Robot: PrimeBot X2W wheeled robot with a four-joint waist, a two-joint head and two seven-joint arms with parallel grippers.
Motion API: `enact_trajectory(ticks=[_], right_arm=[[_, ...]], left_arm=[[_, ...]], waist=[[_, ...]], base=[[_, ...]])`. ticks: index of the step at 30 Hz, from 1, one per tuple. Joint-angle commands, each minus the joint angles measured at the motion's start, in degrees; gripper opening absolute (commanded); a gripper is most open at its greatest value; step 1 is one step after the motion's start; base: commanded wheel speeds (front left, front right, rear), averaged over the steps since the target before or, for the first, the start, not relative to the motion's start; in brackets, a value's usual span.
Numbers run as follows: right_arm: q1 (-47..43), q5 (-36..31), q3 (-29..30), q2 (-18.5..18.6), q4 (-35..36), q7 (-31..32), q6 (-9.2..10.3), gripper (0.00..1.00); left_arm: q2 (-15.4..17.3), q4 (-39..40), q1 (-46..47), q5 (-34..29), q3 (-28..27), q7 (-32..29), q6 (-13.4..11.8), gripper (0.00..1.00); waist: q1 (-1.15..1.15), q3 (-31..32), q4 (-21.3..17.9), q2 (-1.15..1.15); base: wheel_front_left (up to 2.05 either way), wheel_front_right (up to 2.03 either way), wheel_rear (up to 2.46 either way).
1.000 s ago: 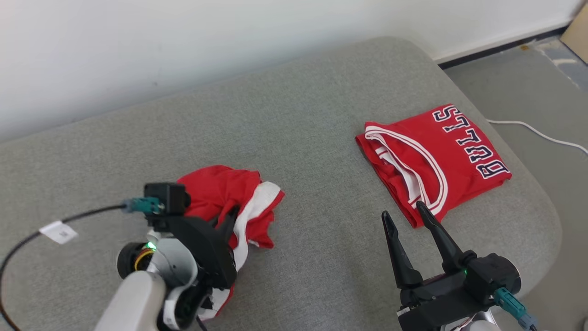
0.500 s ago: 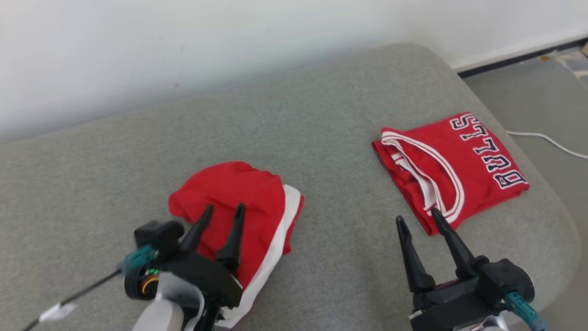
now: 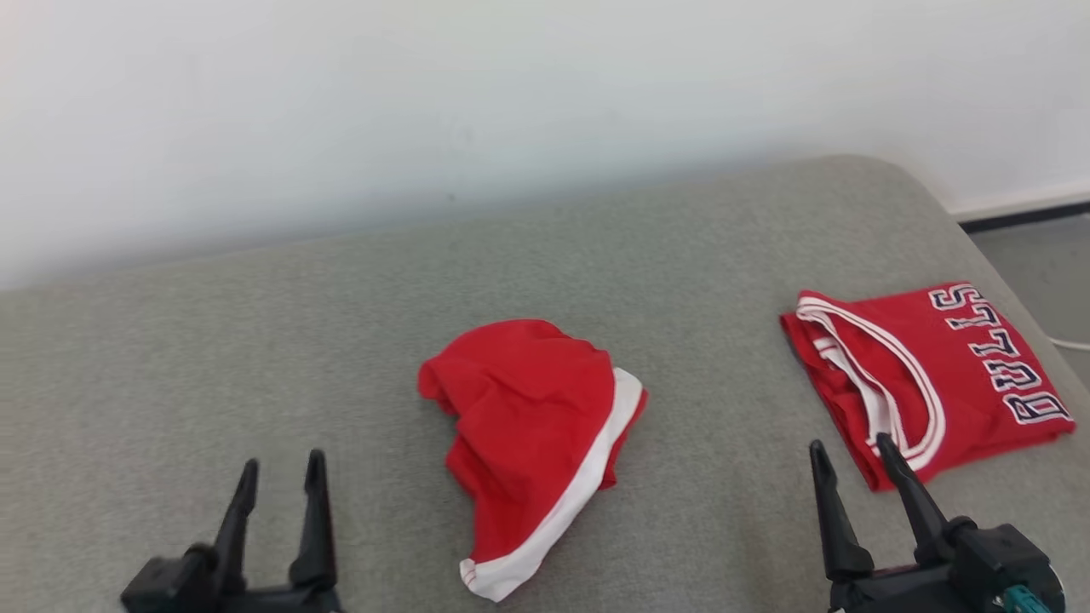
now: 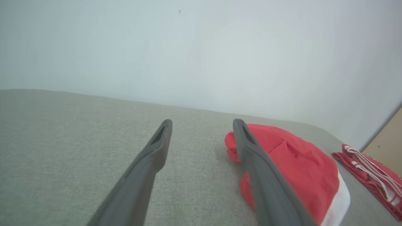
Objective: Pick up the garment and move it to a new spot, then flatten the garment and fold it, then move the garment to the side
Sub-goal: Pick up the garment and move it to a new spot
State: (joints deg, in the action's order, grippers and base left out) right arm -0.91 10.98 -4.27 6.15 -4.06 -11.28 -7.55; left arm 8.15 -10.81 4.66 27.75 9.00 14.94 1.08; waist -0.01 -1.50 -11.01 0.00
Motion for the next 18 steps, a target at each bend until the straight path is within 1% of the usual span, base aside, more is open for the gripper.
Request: enact_trajectory(ticks=[1, 5, 9, 14, 15, 18], right_arm=[[-1.24, 0.17, 1.04, -0.16, 0.22, -0.16, 0.14, 1.00], [-3.37, 0.49, 2.43, -0.64, -0.34, -0.33, 0.13, 1.00], [-4.85, 0.46, 2.63, -0.81, -1.33, -0.10, 0.14, 1.00], [-6.00, 0.34, 2.68, -0.86, -2.54, -0.19, 0.14, 1.00], [-6.32, 0.36, 2.64, -0.81, -3.12, -0.29, 0.13, 1.00], [-6.42, 0.40, 2.68, -0.77, -3.53, -0.35, 0.13, 1.00]], left_arm=[[-0.09, 1.18, -2.65, -2.50, -1.58, 0.21, 0.34, 1.00], [-1.55, 3.50, -6.83, -6.79, -6.45, 0.24, 1.59, 1.00], [-2.38, 3.68, -10.42, -10.16, -10.20, 0.25, 3.02, 1.00], [-3.24, 3.61, -13.96, -13.03, -12.50, 0.25, 4.30, 1.00], [-3.35, 3.55, -14.74, -13.24, -13.44, 0.26, 4.86, 1.00], [-3.46, 3.44, -15.40, -13.54, -14.25, 0.26, 5.34, 1.00]], waist=[[0.01, 2.71, 3.30, 0.00], [0.01, 4.42, 5.19, 0.00], [0.01, 5.67, 6.53, 0.00], [0.01, 6.59, 7.85, 0.00], [0.01, 6.74, 8.11, 0.00], [0.01, 6.81, 8.34, 0.00]], base=[[0.00, 0.00, 0.00], [0.00, 0.00, 0.00], [0.00, 0.00, 0.00], [0.00, 0.00, 0.00], [0.00, 0.00, 0.00], [0.00, 0.00, 0.00]])
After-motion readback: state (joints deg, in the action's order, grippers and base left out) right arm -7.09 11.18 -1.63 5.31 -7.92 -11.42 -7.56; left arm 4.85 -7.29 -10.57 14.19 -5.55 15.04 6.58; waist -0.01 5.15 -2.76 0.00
